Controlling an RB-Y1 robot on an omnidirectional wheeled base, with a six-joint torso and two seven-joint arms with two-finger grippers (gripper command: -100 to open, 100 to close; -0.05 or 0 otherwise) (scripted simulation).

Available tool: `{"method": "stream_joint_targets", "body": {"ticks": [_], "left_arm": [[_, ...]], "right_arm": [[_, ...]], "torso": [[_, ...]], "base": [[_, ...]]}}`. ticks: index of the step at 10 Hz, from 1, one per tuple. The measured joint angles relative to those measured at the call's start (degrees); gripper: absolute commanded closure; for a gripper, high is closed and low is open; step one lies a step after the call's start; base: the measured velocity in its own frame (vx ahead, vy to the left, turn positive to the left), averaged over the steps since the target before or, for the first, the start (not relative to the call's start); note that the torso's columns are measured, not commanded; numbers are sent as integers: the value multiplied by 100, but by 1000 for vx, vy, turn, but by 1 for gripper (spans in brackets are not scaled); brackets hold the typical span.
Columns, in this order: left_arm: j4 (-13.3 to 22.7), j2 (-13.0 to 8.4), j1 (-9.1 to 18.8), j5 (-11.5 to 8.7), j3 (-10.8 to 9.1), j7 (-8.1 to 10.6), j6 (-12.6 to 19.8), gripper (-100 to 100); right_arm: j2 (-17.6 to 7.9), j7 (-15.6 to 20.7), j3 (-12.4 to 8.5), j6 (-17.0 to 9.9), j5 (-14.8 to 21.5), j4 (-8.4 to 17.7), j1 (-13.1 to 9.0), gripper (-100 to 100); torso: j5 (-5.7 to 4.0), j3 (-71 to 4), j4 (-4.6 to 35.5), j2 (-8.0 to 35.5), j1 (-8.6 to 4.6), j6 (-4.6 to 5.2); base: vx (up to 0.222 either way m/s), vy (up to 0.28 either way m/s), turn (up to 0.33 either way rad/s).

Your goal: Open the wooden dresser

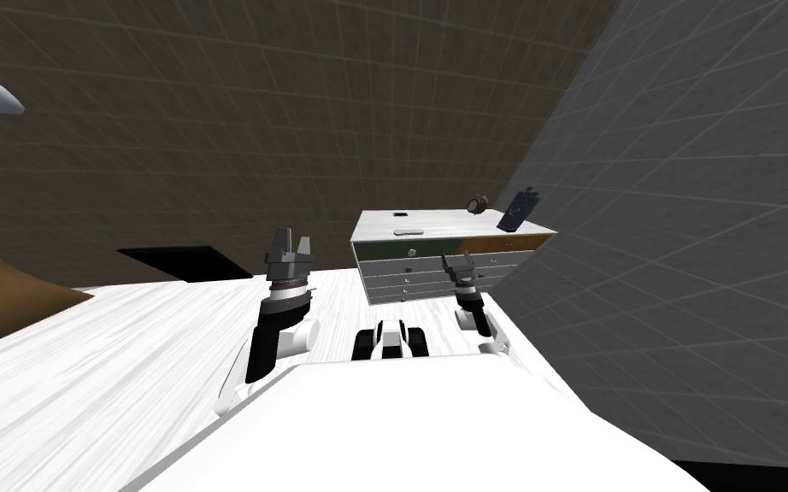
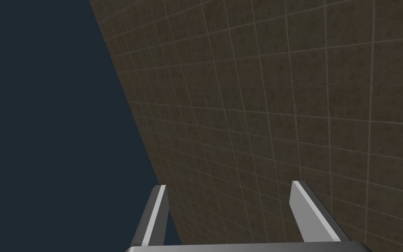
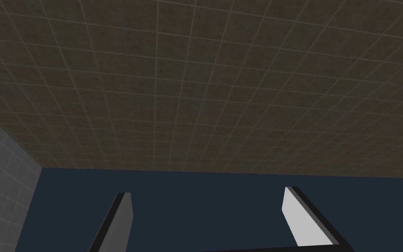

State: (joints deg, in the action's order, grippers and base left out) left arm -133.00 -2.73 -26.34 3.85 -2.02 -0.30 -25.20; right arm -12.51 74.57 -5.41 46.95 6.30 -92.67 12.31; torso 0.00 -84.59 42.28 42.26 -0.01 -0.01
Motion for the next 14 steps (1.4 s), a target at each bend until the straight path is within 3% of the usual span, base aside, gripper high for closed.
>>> {"method": "stream_joint_targets", "body": {"ticks": [14], "left_arm": [[0, 0, 0, 0, 0, 0, 0, 0]], "right_arm": [[-26, 2086, -159, 626, 494, 1208, -200, -100]], "torso": [[0, 3, 1, 5, 1, 1]], "base": [[52, 35, -27]]}}
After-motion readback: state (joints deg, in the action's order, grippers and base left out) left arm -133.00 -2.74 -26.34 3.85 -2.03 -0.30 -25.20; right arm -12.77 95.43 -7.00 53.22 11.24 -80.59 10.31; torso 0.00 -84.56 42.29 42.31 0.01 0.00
